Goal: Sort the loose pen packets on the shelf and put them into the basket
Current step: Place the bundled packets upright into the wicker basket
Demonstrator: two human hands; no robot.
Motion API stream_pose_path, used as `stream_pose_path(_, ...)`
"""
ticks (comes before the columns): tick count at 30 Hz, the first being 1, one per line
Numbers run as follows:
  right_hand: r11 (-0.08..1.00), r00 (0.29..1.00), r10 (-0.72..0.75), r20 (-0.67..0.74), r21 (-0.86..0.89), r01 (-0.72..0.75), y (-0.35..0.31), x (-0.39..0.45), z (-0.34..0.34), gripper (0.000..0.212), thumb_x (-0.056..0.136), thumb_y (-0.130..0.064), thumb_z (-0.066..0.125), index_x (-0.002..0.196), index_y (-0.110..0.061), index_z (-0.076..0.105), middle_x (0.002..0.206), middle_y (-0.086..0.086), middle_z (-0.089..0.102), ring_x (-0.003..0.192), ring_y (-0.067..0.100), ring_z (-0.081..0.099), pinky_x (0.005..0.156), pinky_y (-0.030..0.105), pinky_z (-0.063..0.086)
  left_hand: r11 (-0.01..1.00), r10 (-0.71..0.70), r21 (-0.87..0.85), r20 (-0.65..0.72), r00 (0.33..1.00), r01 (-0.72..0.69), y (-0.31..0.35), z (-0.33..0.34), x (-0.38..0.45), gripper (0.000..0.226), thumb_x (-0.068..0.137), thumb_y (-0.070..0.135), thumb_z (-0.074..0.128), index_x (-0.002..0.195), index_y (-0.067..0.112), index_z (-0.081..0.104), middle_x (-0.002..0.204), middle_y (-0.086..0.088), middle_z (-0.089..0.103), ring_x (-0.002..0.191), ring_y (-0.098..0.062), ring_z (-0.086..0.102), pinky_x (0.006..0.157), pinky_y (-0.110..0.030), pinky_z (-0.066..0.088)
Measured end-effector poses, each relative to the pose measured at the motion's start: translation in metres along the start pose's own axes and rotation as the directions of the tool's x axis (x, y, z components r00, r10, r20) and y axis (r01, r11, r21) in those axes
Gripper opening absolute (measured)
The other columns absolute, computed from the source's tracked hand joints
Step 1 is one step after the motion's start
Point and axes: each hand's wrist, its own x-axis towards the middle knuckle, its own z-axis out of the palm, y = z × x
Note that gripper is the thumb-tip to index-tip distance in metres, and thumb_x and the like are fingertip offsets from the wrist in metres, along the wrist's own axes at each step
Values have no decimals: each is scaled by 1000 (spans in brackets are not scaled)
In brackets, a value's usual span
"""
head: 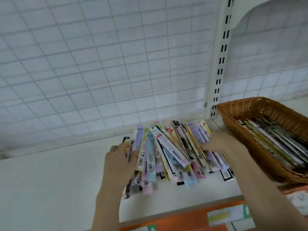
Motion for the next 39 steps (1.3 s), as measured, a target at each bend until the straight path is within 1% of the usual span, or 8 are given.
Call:
stream_pose_path(8, 955, 996, 70, -49, 291, -53, -5, -2, 14, 24, 85, -24, 60, 79, -1, 57, 72, 10, 50, 66, 20, 51, 53, 26, 35, 927, -371, 144, 237, 898, 345, -12, -6, 15, 84, 85, 71, 28, 143, 10, 27, 143, -20, 32, 133, -37, 29, 106, -46, 29)
stream_pose_path(11, 946, 991, 93, -97, 319, -57, -7, 0, 18, 62, 91, -51, 48, 116, 4, 61, 108, 23, 65, 98, 33, 63, 82, 38, 51, 937, -333, 191, 240, 912, 292, -9, -1, 19, 84, 85, 71, 27, 142, 9, 27, 141, -20, 34, 131, -36, 30, 105, -46, 30)
stream_pose_path(14, 979, 974, 62, -217, 203, -17, -11, 0, 30, 101, 67, -91, 17, 109, -9, 58, 102, 14, 63, 99, 34, 63, 79, 37, 52, 956, -254, 194, 181, 950, 219, -10, 3, 18, 77, 87, 66, 32, 139, 9, 31, 135, -19, 41, 126, -36, 37, 101, -43, 34)
stream_pose_path(18, 1000, 975, 21, -223, 23, -16, -12, 10, 40, 120, 55, -98, 18, 127, -6, 47, 122, 20, 55, 111, 35, 54, 91, 46, 50, 950, -237, 237, 119, 964, 205, -13, 10, 15, 78, 86, 66, 33, 140, 10, 30, 133, -16, 46, 123, -36, 41, 99, -42, 37)
stream_pose_path(21, 1000, 979, -9, -202, 25, 14, -12, 12, 39, 105, 62, -93, 28, 109, -2, 55, 103, 17, 62, 95, 31, 61, 85, 40, 52, 948, -233, 246, 101, 967, 202, -14, 15, 14, 81, 85, 67, 35, 143, 12, 26, 135, -16, 44, 124, -36, 39, 100, -43, 36)
stream_pose_path(25, 994, 987, -46, -156, 93, 61, -9, 7, 30, 58, 81, -67, 50, 93, -10, 56, 77, 5, 56, 65, 18, 55, 50, 24, 38, 947, -204, 268, 75, 976, 178, -17, 23, 13, 80, 84, 66, 39, 143, 13, 26, 135, -15, 44, 123, -35, 39, 100, -42, 36)
stream_pose_path(29, 960, 989, -135, -65, 237, 146, -10, 1, 16, 26, 88, -42, 61, 78, -21, 50, 61, -4, 49, 53, 7, 47, 45, 22, 30, 951, -208, 250, 86, 974, 181, -15, 22, 12, 81, 84, 66, 40, 141, 10, 28, 134, -15, 44, 124, -34, 39, 101, -43, 36)
stream_pose_path(39, 923, 985, -120, -121, 352, 155, -7, -4, 20, 48, 85, -38, 66, 51, -17, 37, 35, -8, 32, 40, 13, 36, 47, 24, 29, 948, -289, 221, 288, 913, 230, 6, 20, 30, 94, 70, 70, 61, 128, -1, 37, 120, -15, 52, 110, -29, 53, 89, -38, 46)
